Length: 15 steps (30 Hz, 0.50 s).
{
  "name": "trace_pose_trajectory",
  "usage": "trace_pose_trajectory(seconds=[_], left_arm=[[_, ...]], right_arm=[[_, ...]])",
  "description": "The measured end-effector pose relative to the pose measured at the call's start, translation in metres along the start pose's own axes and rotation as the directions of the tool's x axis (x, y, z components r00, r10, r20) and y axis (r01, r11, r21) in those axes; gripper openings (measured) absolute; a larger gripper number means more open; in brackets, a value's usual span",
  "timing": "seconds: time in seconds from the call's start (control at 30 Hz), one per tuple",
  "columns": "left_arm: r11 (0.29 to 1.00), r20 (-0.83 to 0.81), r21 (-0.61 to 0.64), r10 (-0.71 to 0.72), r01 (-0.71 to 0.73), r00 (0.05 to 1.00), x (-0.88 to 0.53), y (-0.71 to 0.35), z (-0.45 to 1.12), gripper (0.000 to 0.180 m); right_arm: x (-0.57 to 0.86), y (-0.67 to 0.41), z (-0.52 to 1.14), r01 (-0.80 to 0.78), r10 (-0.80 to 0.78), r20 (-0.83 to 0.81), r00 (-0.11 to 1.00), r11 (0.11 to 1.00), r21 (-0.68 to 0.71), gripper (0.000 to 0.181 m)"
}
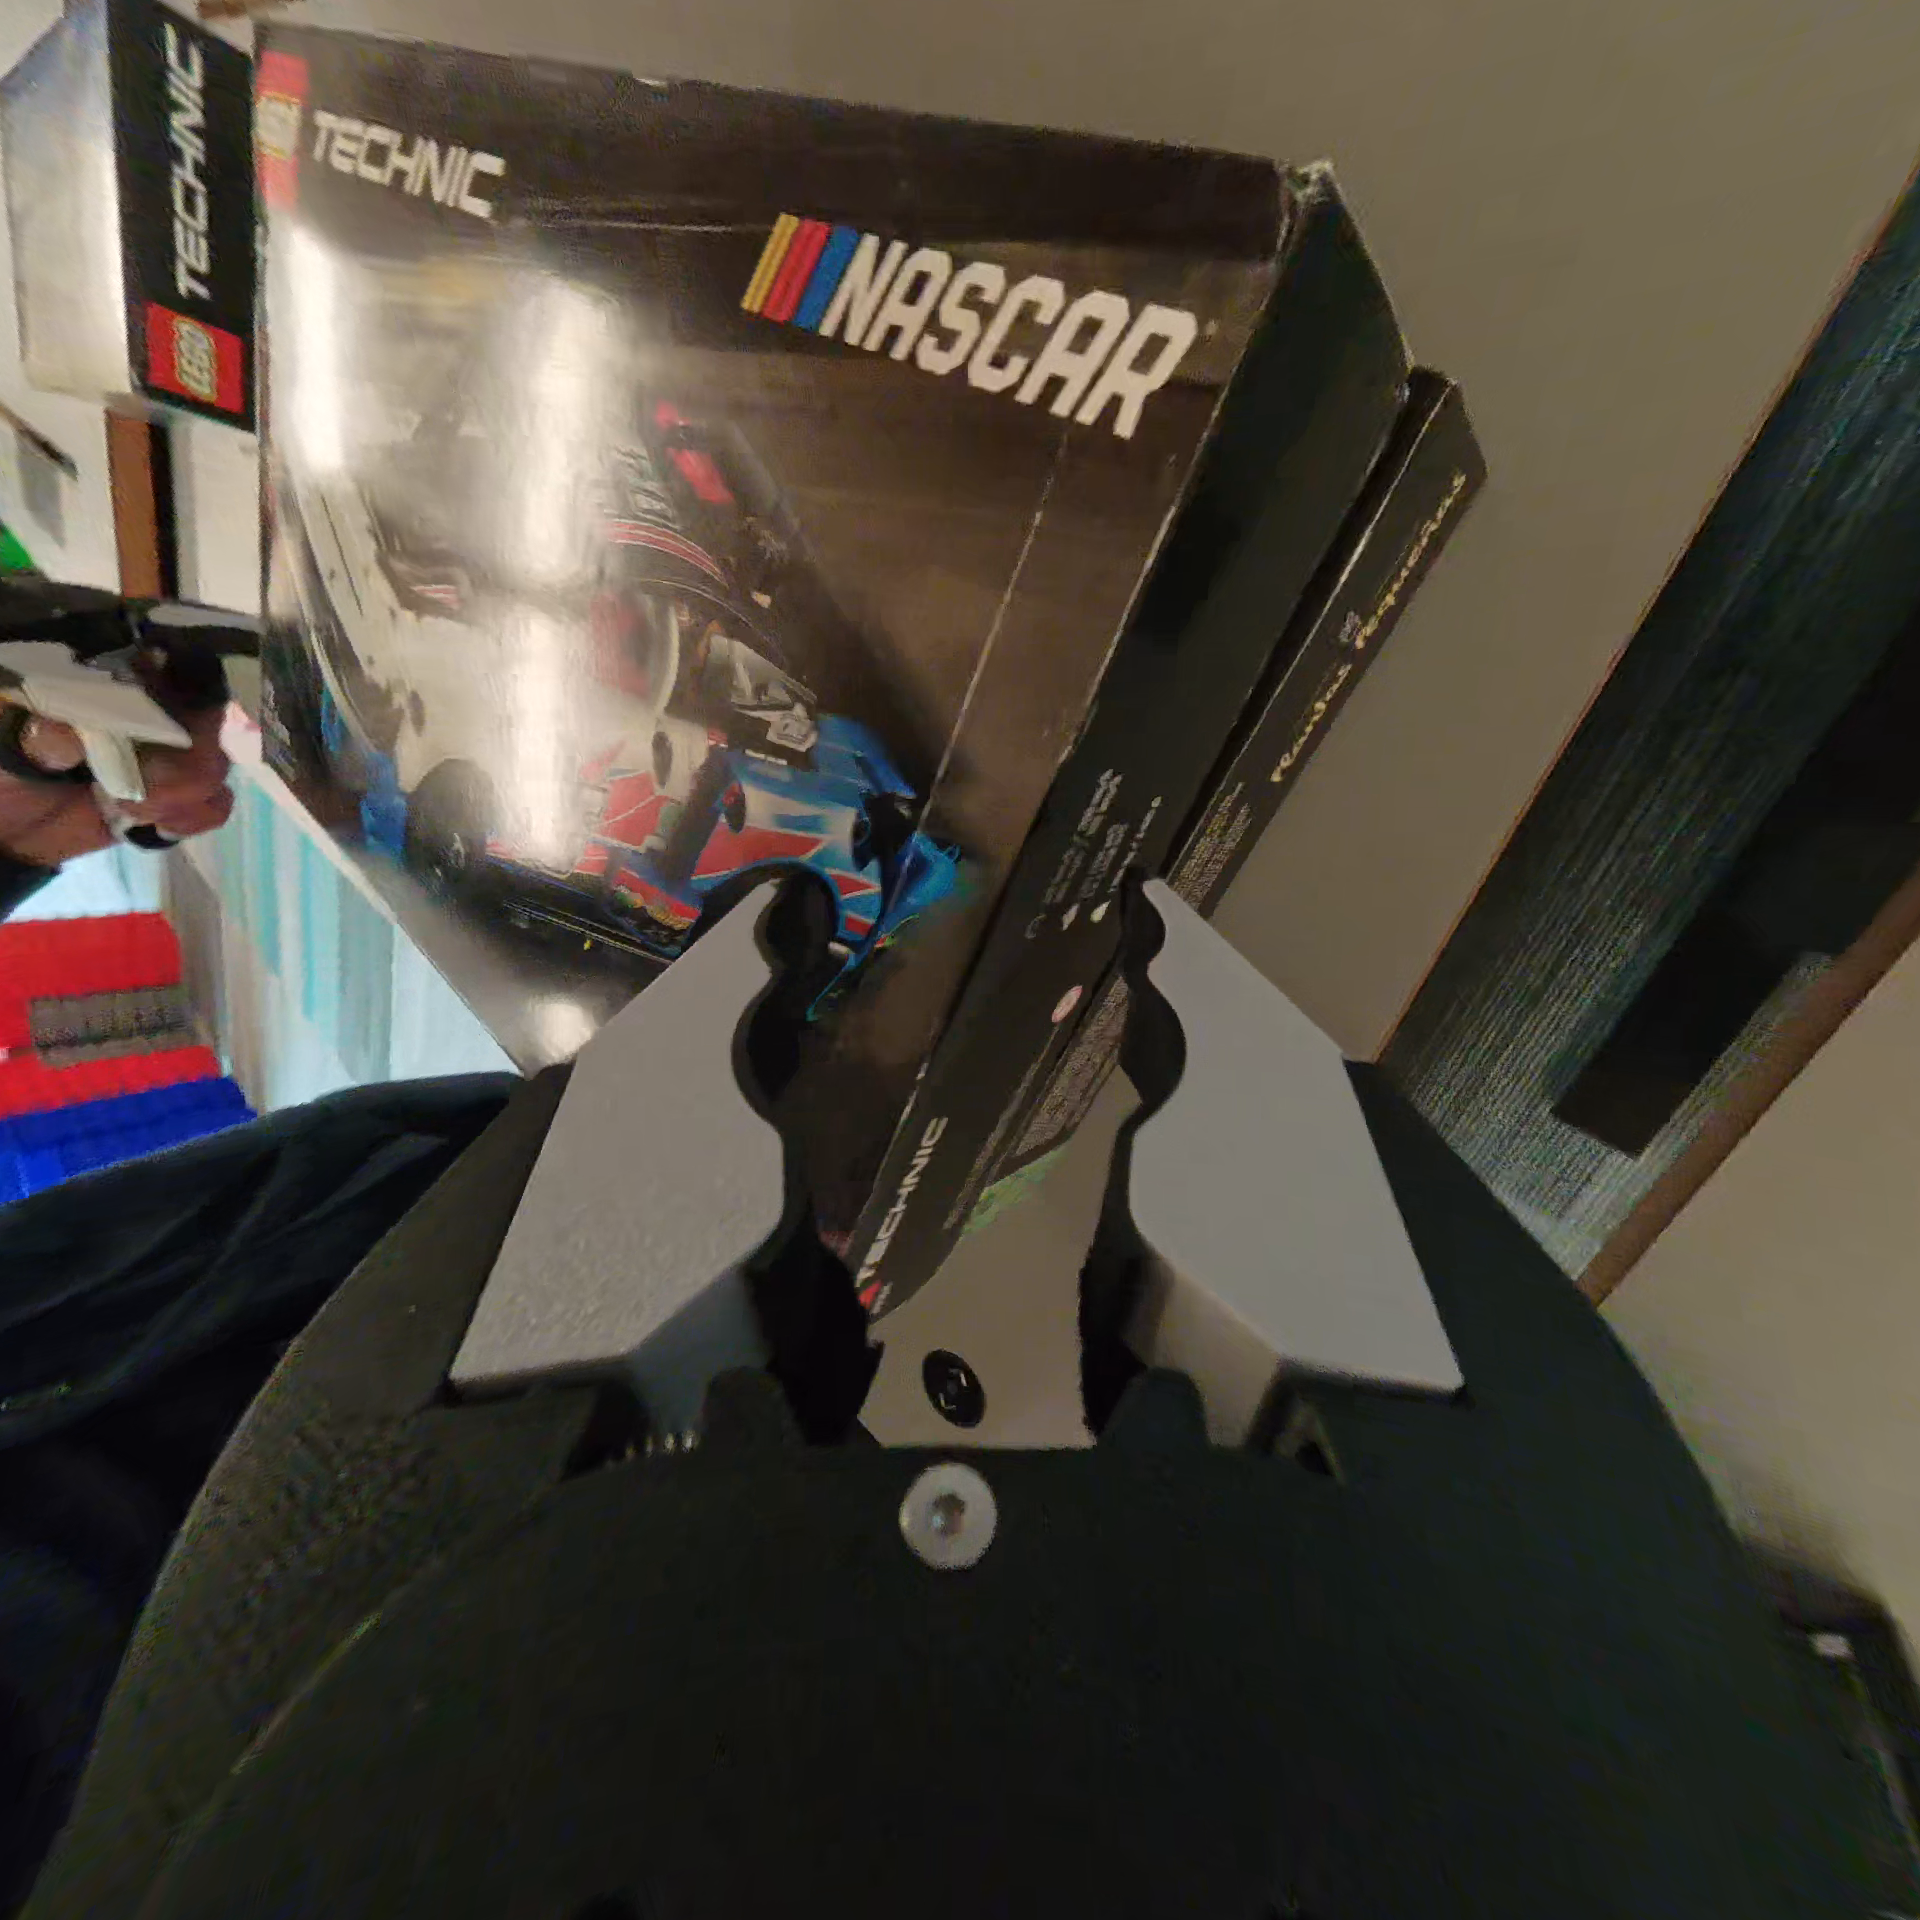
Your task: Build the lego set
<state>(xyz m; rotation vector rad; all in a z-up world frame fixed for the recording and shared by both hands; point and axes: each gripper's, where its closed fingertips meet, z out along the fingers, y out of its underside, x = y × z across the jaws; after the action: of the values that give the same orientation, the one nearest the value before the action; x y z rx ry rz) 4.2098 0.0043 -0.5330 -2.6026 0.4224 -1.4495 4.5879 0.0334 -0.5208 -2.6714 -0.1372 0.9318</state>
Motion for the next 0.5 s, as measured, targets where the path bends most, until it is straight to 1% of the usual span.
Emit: trace_pose_trajectory(seconds=[0.03,0.07,0.1,0.13,0.17,0.2,0.23,0.3,0.33,0.37,0.4,0.5], left_arm=[[1.000,0.046,-0.015,0.024,-0.023,0.999,-0.001,0.001,-0.001,0.099],[0.999,0.099,-0.010,0.031,-0.031,0.995,-0.003,0.001,-0.003,0.093],[1.000,0.134,0.010,-0.010,0.009,0.991,-0.006,0.001,-0.006,0.088],[0.998,0.131,0.048,-0.049,0.043,0.990,-0.006,-0.001,-0.009,0.091],[0.995,0.143,0.088,-0.063,0.050,0.988,-0.007,-0.001,-0.014,0.088],[0.993,0.165,0.116,-0.035,0.016,0.986,-0.008,0.000,-0.020,0.080],[0.992,0.191,0.115,0.024,-0.046,0.981,-0.006,0.002,-0.024,0.080],[0.984,0.266,0.069,0.142,-0.165,0.953,-0.004,0.004,-0.027,0.079],[0.976,0.292,0.066,0.178,-0.206,0.940,-0.003,0.002,-0.028,0.079],[0.975,0.295,0.068,0.183,-0.212,0.938,-0.004,-0.001,-0.026,0.083],[0.980,0.276,0.064,0.164,-0.188,0.947,-0.006,-0.001,-0.021,0.088],[0.990,0.230,0.023,0.130,-0.139,0.965,-0.014,-0.001,-0.007,0.091]], right_arm=[[-0.005,0.002,-0.001,-0.008,0.008,0.002,1.000,1.000,0.025,0.061],[-0.008,0.006,-0.001,-0.018,0.018,-0.004,1.000,0.999,0.040,0.062],[-0.008,0.012,0.000,-0.014,0.015,-0.032,0.999,0.999,0.042,0.063],[-0.006,0.017,0.001,0.002,0.002,-0.070,0.998,0.999,0.053,0.063],[-0.007,0.023,0.002,0.000,0.005,-0.087,0.996,0.998,0.059,0.063],[-0.008,0.030,0.003,-0.016,0.021,-0.096,0.995,0.999,0.050,0.065],[-0.011,0.036,0.004,-0.019,0.024,-0.102,0.994,0.998,0.053,0.065],[-0.017,0.049,0.007,-0.015,0.021,-0.118,0.993,0.999,0.052,0.060],[-0.018,0.054,0.009,-0.001,0.009,-0.140,0.990,0.998,0.056,0.060],[-0.022,0.057,0.011,0.000,0.010,-0.130,0.991,0.998,0.070,0.061],[-0.025,0.059,0.014,-0.023,0.032,-0.117,0.993,0.996,0.082,0.063],[-0.025,0.059,0.017,-0.018,0.032,-0.155,0.987,0.995,0.095,0.066]])
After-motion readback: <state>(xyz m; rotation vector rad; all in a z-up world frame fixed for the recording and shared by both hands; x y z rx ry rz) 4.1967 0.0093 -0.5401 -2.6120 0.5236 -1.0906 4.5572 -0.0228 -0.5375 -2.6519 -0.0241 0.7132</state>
